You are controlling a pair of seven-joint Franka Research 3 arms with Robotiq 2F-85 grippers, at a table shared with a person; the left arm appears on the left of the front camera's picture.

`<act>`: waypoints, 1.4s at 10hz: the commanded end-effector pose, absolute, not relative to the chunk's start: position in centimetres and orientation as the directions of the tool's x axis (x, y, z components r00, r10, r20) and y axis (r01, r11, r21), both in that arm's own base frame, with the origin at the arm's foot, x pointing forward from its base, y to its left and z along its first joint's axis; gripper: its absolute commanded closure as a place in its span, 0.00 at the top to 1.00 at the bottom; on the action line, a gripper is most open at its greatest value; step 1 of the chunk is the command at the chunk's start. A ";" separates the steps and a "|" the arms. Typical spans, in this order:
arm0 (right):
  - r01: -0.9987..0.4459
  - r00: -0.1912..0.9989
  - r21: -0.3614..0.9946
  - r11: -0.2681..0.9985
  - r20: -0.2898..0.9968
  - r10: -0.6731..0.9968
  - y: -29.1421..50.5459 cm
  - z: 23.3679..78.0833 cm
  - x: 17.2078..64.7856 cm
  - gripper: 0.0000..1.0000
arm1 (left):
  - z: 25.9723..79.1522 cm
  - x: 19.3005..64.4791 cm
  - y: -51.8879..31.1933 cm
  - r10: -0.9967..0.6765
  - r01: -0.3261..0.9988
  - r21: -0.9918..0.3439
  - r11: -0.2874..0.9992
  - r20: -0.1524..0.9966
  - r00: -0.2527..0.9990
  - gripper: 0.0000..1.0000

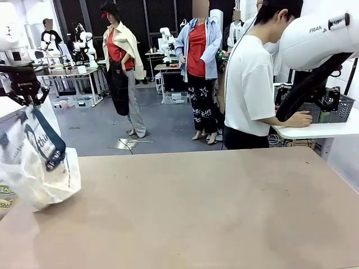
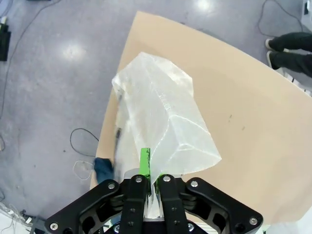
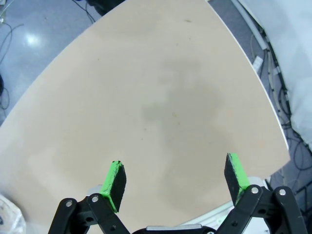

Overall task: Transfer purchased items from the store into the shopping bag.
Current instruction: Move the Reusable shopping bag to the right side of the table.

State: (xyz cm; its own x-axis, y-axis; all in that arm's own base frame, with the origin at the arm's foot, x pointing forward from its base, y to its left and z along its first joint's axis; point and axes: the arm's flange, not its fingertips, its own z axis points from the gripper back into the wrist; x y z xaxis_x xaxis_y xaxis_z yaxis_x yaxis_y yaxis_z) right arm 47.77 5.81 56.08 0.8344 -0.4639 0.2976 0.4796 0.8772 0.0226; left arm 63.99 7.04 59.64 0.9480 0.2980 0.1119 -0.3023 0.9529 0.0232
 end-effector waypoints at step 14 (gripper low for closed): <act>0.489 0.830 0.009 0.872 0.303 -0.468 5.9 55.9 47.5 1.00 | 61.0 57.8 -15.9 -0.235 0.329 -0.183 0.927 0.402 0.885 1.00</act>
